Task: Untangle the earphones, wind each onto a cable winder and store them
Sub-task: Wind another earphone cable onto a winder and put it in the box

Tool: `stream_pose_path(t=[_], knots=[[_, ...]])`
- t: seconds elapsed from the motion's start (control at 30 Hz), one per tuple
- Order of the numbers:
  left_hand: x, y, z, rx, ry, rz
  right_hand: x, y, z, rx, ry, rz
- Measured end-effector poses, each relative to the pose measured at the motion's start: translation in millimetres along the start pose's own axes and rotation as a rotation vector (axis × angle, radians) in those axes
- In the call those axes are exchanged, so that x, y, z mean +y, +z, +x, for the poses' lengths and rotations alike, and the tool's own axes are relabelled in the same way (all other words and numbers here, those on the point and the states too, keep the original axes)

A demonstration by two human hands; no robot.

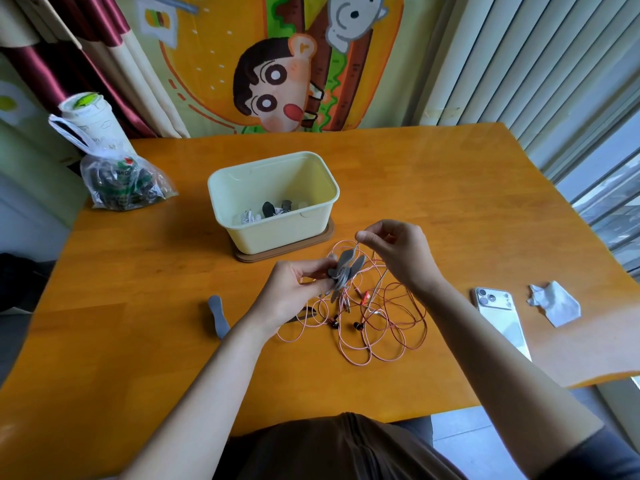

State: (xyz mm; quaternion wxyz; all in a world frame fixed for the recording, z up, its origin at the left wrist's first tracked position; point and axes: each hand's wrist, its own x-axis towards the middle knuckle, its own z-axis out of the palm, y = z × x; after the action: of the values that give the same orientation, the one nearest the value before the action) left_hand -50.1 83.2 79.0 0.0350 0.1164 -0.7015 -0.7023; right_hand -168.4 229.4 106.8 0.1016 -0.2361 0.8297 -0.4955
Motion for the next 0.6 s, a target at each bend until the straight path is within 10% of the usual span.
stream_pose_path(t=[0.6], knots=[[17.0,12.8,11.0,0.229,-0.025,-0.697,2.8,39.1,-27.6,-0.175,0.283,0.348]])
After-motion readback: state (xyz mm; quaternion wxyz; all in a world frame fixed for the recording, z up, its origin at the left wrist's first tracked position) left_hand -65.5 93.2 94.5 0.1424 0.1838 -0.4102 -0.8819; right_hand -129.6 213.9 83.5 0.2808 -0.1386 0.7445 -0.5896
